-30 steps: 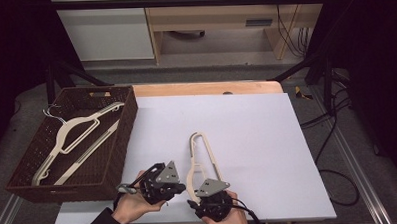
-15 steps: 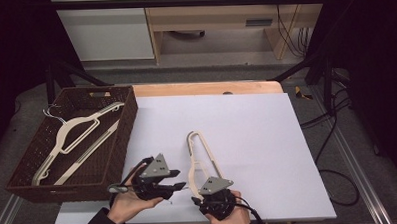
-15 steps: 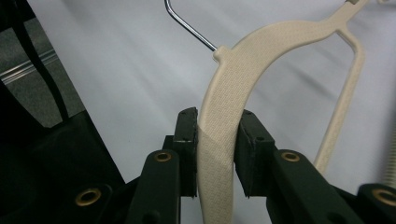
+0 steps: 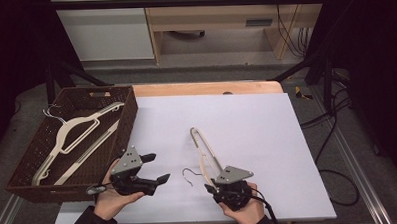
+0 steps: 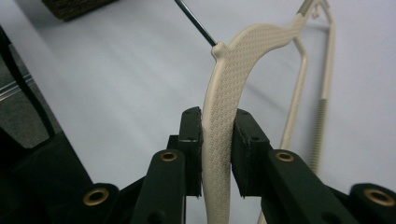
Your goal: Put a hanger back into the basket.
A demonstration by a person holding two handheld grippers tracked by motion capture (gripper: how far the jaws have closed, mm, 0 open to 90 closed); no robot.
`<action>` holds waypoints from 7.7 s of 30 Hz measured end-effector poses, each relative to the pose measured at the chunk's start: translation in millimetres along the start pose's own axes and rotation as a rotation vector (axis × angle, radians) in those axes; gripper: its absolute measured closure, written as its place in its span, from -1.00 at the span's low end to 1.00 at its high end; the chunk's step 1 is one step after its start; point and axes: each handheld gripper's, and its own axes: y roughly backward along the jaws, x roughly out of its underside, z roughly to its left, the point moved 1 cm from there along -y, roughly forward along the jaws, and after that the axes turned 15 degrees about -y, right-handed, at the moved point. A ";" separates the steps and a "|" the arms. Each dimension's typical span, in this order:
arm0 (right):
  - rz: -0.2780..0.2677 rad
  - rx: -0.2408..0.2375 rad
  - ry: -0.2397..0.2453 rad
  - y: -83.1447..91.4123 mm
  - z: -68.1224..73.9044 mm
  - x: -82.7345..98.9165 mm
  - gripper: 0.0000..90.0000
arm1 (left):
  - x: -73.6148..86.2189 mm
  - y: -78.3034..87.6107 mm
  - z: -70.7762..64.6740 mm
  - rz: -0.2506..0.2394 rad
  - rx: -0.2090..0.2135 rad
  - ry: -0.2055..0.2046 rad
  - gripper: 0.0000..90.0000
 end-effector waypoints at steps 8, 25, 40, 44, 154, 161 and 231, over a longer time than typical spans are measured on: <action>-0.062 0.056 -0.050 22.1 -26.3 -9.3 0.78 | 4.9 -7.4 -2.9 0.004 -0.028 0.002 -0.84; -0.047 -0.159 -0.055 35.2 -37.0 -18.3 0.92 | 0.0 -6.4 -7.9 -0.029 0.000 -0.030 -0.84; 0.030 -0.348 0.049 15.9 4.2 -16.4 0.92 | -5.4 -24.4 -31.2 0.022 0.158 -0.121 -0.04; 0.042 -0.373 0.064 14.5 7.6 -15.6 0.92 | -6.2 -24.7 -32.9 0.025 0.181 -0.135 0.15; -0.369 0.076 -0.135 90.1 -102.2 -14.5 -0.94 | 68.2 169.1 203.8 0.056 -0.291 0.168 0.91; -0.370 0.075 -0.136 89.9 -102.0 -14.4 -0.94 | 84.3 175.9 204.6 0.063 -0.287 0.189 0.91; -0.388 0.075 -0.146 94.3 -106.6 -11.7 -0.94 | 46.8 120.8 63.4 -0.205 -0.361 0.185 -0.82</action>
